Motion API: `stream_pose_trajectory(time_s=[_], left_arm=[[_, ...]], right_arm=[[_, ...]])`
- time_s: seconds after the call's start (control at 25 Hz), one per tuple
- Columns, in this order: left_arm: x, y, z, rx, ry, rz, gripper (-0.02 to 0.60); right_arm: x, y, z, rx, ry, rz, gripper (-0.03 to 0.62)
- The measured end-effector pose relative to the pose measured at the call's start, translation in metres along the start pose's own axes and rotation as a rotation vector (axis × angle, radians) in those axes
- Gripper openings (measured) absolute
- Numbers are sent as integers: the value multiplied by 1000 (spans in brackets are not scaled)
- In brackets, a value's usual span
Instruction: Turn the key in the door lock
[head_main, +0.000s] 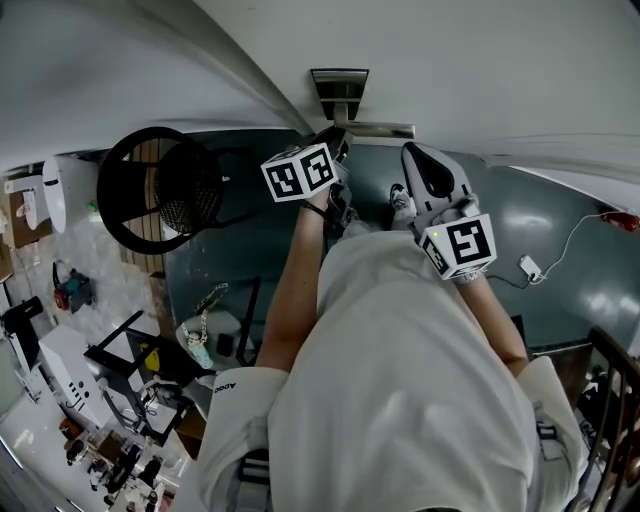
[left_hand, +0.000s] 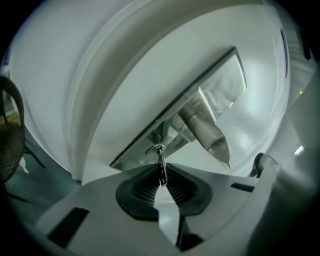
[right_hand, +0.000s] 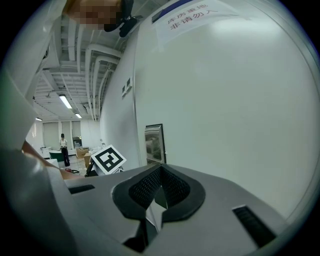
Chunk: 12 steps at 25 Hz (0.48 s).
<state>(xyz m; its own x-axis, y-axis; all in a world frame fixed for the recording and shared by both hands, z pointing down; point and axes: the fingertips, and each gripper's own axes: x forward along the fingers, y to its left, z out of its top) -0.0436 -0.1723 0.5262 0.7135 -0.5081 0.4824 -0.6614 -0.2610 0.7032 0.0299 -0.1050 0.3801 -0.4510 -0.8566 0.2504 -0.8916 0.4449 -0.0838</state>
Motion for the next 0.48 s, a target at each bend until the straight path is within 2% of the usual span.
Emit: stream_pose_trajectory(time_s=[0.12,0.32,0.48], left_arm=[[0,-2,-1,-135,-6,-114,34],[0,-5,1,-266,-6,-256,32],[-3,-10,4,-399,-3,-419,32]], right_arm=[[2,3,1,-5,1,-10,-8],[7,7,1,-11,10,-35,-8],[10,10,2,-15,15,-53,-8]])
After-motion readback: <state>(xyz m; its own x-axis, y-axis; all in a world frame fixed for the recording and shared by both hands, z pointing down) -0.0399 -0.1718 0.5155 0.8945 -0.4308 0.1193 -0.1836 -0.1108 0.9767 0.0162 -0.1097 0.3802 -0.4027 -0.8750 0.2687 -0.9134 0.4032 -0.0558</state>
